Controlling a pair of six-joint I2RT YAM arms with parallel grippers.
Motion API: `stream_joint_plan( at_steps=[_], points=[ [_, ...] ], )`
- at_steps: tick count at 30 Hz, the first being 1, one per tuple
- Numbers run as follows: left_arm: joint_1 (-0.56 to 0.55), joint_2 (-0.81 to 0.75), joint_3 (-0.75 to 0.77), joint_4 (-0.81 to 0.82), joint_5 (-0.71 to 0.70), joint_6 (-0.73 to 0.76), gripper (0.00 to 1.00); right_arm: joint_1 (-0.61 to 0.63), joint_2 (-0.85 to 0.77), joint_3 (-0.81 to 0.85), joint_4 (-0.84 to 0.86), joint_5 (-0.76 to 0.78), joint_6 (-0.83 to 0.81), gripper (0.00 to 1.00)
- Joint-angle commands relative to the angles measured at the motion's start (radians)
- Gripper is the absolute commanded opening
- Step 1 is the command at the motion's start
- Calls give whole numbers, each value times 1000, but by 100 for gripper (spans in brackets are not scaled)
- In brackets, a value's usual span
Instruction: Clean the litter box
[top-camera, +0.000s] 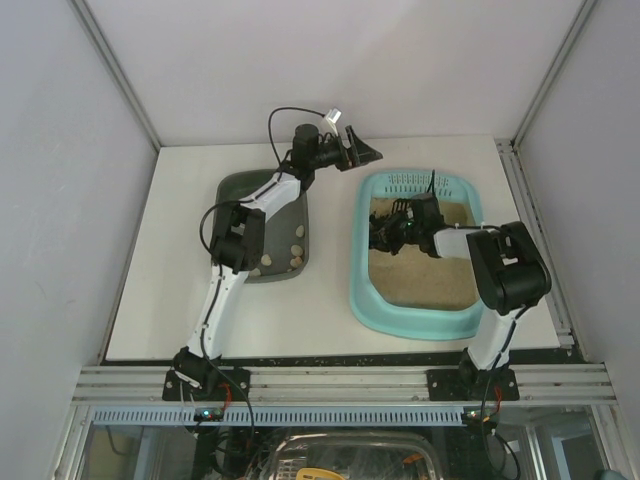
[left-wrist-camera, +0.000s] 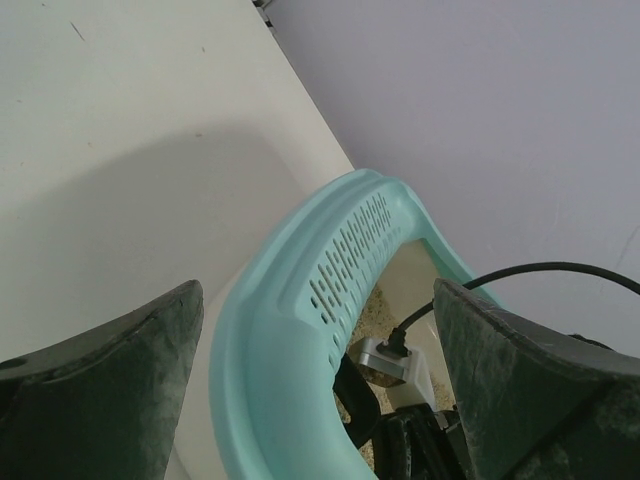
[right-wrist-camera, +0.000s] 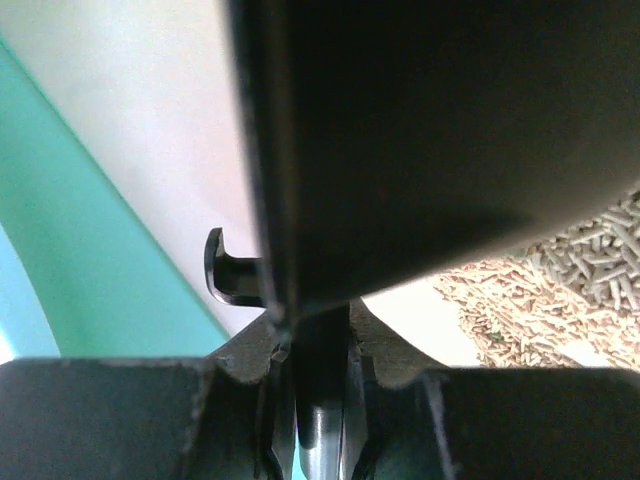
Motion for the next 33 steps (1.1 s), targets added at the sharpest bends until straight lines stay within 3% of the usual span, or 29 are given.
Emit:
stream_joint_plan(
  at_steps=[1, 13, 20, 33],
  points=[
    [-3, -60, -32, 54, 22, -21, 100, 8, 73, 45, 23, 6, 29, 0],
    [2, -65, -52, 54, 35, -19, 100, 30, 111, 15, 359, -119, -62, 0],
    [1, -72, -72, 56, 39, -18, 100, 8, 176, -123, 786, -196, 127, 0],
    [1, -71, -72, 57, 42, -17, 100, 8, 236, -132, 811, -282, 92, 0]
  ],
)
